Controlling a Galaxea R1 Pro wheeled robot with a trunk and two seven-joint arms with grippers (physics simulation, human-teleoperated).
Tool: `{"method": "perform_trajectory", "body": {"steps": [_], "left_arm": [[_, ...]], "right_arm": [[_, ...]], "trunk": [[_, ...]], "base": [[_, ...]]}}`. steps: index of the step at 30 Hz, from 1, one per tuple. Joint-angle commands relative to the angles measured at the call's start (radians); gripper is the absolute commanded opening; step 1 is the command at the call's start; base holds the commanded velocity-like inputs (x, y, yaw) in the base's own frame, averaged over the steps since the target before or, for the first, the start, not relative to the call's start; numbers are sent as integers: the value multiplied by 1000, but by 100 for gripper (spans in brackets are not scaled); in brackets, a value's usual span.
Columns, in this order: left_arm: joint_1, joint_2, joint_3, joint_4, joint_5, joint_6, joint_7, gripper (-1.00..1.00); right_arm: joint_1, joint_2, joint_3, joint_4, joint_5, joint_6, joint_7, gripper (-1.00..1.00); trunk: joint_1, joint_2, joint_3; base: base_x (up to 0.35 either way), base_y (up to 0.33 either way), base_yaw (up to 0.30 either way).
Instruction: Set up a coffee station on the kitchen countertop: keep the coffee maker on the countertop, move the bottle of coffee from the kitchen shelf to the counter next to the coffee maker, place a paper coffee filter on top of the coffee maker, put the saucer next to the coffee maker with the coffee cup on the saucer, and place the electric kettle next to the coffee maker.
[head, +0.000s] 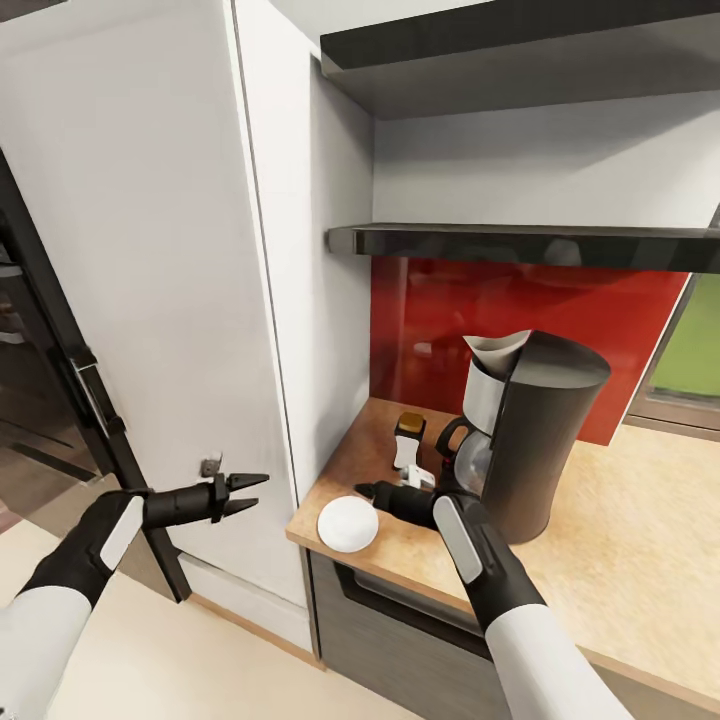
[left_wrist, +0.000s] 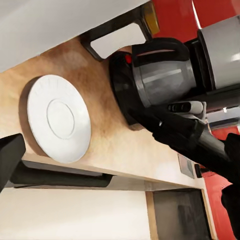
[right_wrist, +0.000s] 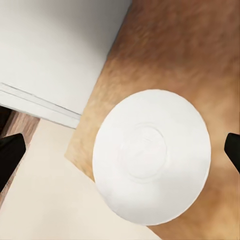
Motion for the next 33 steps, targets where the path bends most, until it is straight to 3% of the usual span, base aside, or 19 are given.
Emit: {"method": "perform_trajectory", "body": {"steps": [1, 2, 4, 19, 24, 33], "left_arm": [[-2, -11, 1, 1, -2, 3, 7, 100], [-1, -26, 2, 2, -2, 3, 28, 100], [3, -33, 3, 3, -2, 2, 44, 100], [14, -36, 4, 6, -2, -6, 73, 100], [14, -39, 4, 6, -1, -7, 79, 100], [19, -68, 4, 8, -2, -8, 80, 100]], "right_arm": [[-1, 0, -1, -1, -2, 4, -2, 100], [-1, 0, -1, -1, -11, 4, -8, 100], [-1, 0, -1, 0, -14, 5, -11, 100], [-1, 0, 1, 6, -18, 4, -9, 100], [-1, 0, 2, 10, -18, 4, -8, 100], [-1, 0, 2, 12, -18, 4, -8, 100]], "trunk": [[1, -2, -2], [1, -2, -2], [1, -2, -2], [1, -2, -2], [1, -2, -2], [1, -2, -2]], "base": [[0, 0, 0], [0, 0, 0], [0, 0, 0], [1, 0, -47], [233, 0, -3], [95, 0, 0]]}}
